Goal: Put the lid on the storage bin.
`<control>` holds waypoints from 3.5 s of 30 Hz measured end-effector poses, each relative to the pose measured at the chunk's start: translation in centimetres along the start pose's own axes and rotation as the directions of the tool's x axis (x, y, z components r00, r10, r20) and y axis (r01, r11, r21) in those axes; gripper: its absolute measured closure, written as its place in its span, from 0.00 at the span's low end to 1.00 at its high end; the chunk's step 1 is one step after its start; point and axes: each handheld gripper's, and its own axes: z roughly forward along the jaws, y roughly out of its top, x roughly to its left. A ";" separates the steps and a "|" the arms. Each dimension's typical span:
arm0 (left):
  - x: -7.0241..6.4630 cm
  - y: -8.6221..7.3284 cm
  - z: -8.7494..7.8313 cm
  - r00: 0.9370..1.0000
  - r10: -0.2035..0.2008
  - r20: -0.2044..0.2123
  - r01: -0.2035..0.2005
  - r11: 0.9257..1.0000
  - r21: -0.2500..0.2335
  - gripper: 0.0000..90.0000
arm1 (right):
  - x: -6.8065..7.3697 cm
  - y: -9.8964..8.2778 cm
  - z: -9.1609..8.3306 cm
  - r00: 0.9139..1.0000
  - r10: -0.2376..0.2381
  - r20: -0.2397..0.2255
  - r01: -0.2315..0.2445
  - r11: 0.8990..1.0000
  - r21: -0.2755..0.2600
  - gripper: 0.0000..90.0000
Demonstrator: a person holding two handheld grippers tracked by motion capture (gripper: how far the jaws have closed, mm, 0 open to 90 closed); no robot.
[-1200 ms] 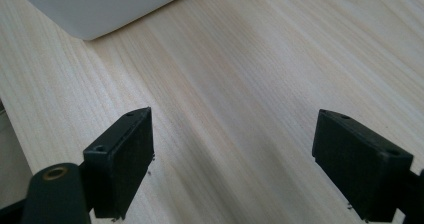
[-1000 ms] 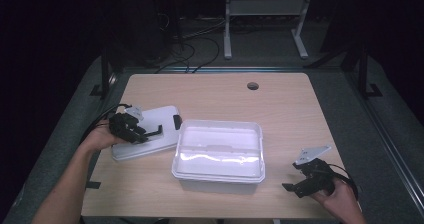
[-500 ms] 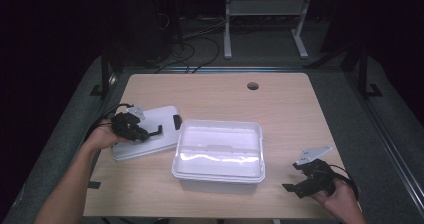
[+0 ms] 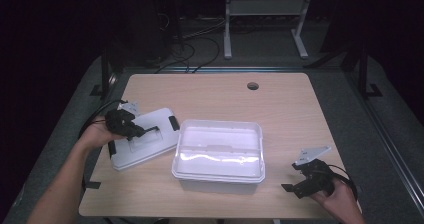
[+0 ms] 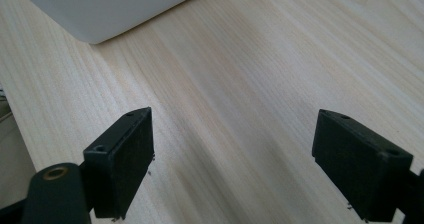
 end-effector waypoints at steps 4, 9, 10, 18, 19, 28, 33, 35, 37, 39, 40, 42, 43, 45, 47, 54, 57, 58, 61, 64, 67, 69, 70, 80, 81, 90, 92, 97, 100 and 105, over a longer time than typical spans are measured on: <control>0.2 0.0 -0.5 1.000 -0.006 -0.019 0.007 1.000 0.000 0.94 | 0.0 0.0 0.1 1.000 0.002 -0.003 -0.002 1.000 0.004 0.18; 0.2 0.1 -0.5 1.000 -0.004 -0.018 0.004 1.000 0.011 0.94 | 0.0 0.0 0.2 1.000 0.004 -0.006 -0.004 1.000 0.009 0.18; 0.2 0.0 -0.6 1.000 -0.005 -0.016 0.005 1.000 0.010 0.94 | 0.0 0.0 0.2 1.000 0.005 -0.006 -0.005 1.000 0.009 0.18; -0.5 -0.5 -1.6 1.000 0.005 -0.006 -0.005 0.999 0.032 0.95 | 0.1 0.0 0.2 1.000 -0.002 -0.002 0.002 1.000 0.007 0.18; -0.6 -0.5 -1.9 1.000 0.007 -0.004 -0.007 1.000 0.030 0.95 | 0.2 0.0 0.1 1.000 -0.001 -0.002 0.001 1.000 0.008 0.18; -1.2 -0.8 -5.3 1.000 0.012 -0.021 -0.012 1.000 0.006 0.95 | 0.2 0.0 0.1 1.000 -0.004 -0.002 0.004 1.000 0.005 0.18; -1.6 -0.8 -7.3 1.000 0.017 -0.012 -0.017 1.000 -0.014 0.95 | 0.2 0.0 0.1 1.000 -0.004 0.000 0.004 1.000 0.006 0.18; -1.7 -0.7 -8.3 1.000 0.017 -0.010 -0.017 0.999 -0.031 0.95 | 0.1 0.1 0.1 1.000 -0.004 0.000 0.004 1.000 0.007 0.18; -1.8 -0.6 -9.7 1.000 0.017 0.006 -0.016 0.998 -0.053 0.95 | 0.1 0.1 0.1 1.000 0.000 0.000 0.000 1.000 0.005 0.18; -1.9 -0.6 -10.1 1.000 0.018 0.008 -0.018 0.998 -0.056 0.95 | 0.1 0.1 0.0 1.000 0.000 0.001 0.000 1.000 0.003 0.18; -2.0 -0.4 -10.6 1.000 0.023 0.007 -0.022 0.998 -0.054 0.95 | 0.1 0.1 0.0 1.000 -0.002 0.001 0.002 1.000 0.001 0.18; -2.2 -0.2 -11.5 1.000 0.029 0.003 -0.029 0.998 -0.061 0.95 | 0.1 0.1 0.0 1.000 -0.001 0.002 0.001 1.000 0.003 0.18; -2.3 0.0 -12.0 0.999 0.035 0.007 -0.034 0.997 -0.065 0.95 | 0.1 0.1 0.0 1.000 0.000 0.002 0.000 1.000 0.005 0.18; -2.7 0.3 -12.9 0.999 0.041 0.009 -0.040 0.996 -0.083 0.95 | 0.1 0.1 0.0 1.000 0.000 0.002 0.000 1.000 0.004 0.18; -3.0 0.6 -13.6 0.999 0.049 0.019 -0.047 0.994 -0.100 0.95 | 0.1 0.1 0.0 1.000 0.002 0.000 -0.002 1.000 0.004 0.18; -4.0 2.1 -15.8 0.995 0.094 0.019 -0.091 0.990 -0.111 0.95 | 0.1 0.1 0.1 1.000 0.001 0.001 -0.001 1.000 0.007 0.18; -4.6 3.1 -16.4 0.992 0.124 0.014 -0.121 0.986 -0.114 0.95 | 0.1 0.2 0.1 1.000 0.001 -0.001 -0.001 1.000 0.008 0.18; -5.1 3.7 -16.7 0.989 0.148 -0.003 -0.148 0.981 -0.127 0.95 | 0.1 0.2 0.2 1.000 0.001 -0.002 -0.001 1.000 0.008 0.18; -5.4 4.3 -16.7 0.987 0.158 0.003 -0.156 0.977 -0.148 0.95 | 0.1 0.2 0.2 1.000 0.000 -0.002 0.000 1.000 0.010 0.18; -5.9 5.3 -16.5 0.984 0.180 0.004 -0.177 0.972 -0.156 0.95 | 0.3 0.2 0.2 1.000 -0.001 -0.002 0.001 1.000 0.012 0.18; -6.4 6.4 -16.2 0.981 0.195 0.009 -0.191 0.968 -0.162 0.95 | 0.3 0.2 0.1 1.000 -0.003 -0.002 0.003 1.000 0.013 0.18; -6.8 7.2 -16.1 0.976 0.215 0.026 -0.209 0.966 -0.152 0.95 | 0.3 0.2 0.0 1.000 -0.004 -0.005 0.004 1.000 0.011 0.18; -6.9 7.6 -16.0 0.975 0.222 0.028 -0.215 0.964 -0.156 0.95 | 0.3 0.2 0.0 1.000 -0.005 -0.005 0.005 1.000 0.006 0.18; -9.0 12.7 -14.3 0.951 0.301 0.068 -0.286 0.942 -0.176 0.95 | 0.2 0.0 -0.4 1.000 0.002 -0.003 -0.002 1.000 -0.012 0.18; -9.3 13.2 -14.1 0.948 0.309 0.076 -0.291 0.939 -0.185 0.95 | 0.1 -0.1 -0.4 1.000 0.002 -0.002 -0.002 1.000 -0.014 0.18; -11.4 17.2 -11.4 0.917 0.378 0.127 -0.353 0.917 -0.185 0.95 | 0.2 0.0 -0.2 1.000 0.001 -0.001 -0.001 1.000 -0.010 0.18; -11.8 17.9 -10.8 0.913 0.383 0.138 -0.357 0.917 -0.180 0.95 | 0.2 0.0 -0.2 1.000 0.001 0.000 -0.001 1.000 -0.004 0.18; -12.8 19.1 -9.7 0.905 0.397 0.151 -0.372 0.912 -0.170 0.95 | 0.1 -0.1 -0.3 1.000 0.005 0.002 -0.005 1.000 -0.014 0.18; -13.4 19.7 -9.2 0.900 0.407 0.156 -0.381 0.909 -0.171 0.95 | 0.1 -0.1 -0.3 1.000 0.005 0.002 -0.005 1.000 -0.014 0.18; -14.3 20.8 -8.1 0.886 0.432 0.168 -0.405 0.898 -0.171 0.95 | 0.2 -0.1 -0.3 1.000 0.006 0.002 -0.006 1.000 -0.009 0.18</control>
